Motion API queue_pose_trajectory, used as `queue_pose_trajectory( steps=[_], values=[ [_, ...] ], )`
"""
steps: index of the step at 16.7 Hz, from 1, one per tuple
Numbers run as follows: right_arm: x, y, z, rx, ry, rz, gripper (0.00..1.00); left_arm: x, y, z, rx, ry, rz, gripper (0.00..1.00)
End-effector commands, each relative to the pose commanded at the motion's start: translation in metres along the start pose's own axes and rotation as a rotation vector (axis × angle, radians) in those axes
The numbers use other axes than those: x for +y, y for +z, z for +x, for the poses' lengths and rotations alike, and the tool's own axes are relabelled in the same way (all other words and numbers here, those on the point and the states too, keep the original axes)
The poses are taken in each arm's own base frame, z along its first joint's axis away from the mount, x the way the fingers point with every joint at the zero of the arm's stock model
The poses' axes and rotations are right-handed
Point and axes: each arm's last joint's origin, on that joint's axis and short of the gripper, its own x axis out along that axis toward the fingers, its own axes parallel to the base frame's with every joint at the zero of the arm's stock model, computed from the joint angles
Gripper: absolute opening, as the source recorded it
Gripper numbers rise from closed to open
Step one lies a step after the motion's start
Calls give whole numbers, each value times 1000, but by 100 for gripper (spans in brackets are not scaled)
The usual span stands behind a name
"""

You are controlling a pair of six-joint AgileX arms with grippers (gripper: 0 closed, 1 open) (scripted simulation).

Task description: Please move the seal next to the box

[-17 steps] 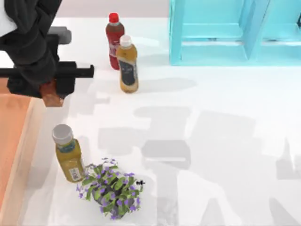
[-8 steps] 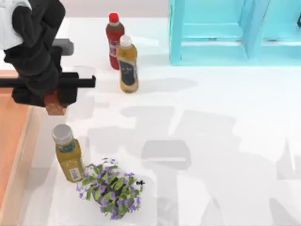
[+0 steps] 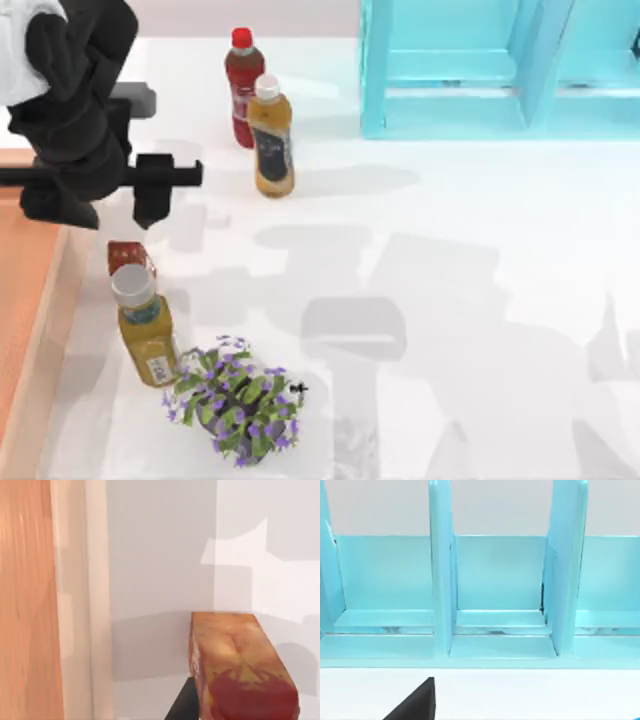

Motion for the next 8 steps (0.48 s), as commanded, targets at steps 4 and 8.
queue_pose_trajectory(
  steps=[4,8],
  values=[
    [0,0,0,0,0,0,100,0,0,0,0,0,0,100],
    [0,0,0,0,0,0,100,0,0,0,0,0,0,100]
  ],
)
